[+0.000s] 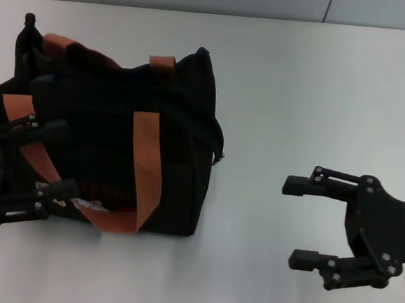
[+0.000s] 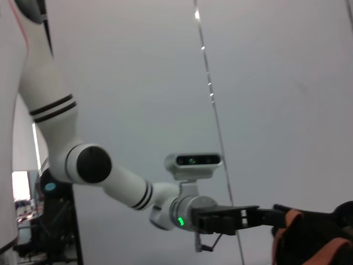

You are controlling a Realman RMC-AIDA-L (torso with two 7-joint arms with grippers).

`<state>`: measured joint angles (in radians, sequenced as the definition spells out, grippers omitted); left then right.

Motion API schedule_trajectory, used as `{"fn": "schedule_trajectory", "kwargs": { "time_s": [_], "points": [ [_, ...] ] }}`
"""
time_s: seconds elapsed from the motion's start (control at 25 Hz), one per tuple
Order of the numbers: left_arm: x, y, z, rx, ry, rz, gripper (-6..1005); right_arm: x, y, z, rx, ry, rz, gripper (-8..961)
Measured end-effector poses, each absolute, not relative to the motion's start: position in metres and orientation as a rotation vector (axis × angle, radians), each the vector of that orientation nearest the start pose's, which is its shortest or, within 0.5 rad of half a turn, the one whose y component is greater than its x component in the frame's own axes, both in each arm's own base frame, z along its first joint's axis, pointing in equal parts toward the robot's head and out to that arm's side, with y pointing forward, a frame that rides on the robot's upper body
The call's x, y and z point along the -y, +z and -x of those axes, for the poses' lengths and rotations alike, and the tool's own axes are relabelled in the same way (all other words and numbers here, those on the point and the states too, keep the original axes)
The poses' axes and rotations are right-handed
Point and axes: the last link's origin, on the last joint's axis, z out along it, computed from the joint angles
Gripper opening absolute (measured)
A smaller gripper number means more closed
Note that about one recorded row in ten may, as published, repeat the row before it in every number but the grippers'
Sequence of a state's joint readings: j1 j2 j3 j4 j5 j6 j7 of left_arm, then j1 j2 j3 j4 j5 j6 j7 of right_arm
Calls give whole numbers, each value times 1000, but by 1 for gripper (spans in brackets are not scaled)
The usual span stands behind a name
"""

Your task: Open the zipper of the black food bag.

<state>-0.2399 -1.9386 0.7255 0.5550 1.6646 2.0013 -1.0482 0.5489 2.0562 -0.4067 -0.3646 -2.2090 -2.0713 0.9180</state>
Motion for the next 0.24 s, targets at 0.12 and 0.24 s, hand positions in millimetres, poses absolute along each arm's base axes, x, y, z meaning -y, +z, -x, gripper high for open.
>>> {"fn": "schedule_trajectory", "kwargs": {
  "time_s": [0.12, 0.24],
  "points": [
    [-224, 66, 305, 310, -1140, 2629, 821, -251, -9, -243, -162, 1298, 2913, 840],
    [-225, 65, 305, 310, -1142, 2630, 821, -251, -9, -243, -166, 1293, 2912, 840]
  ]
}}
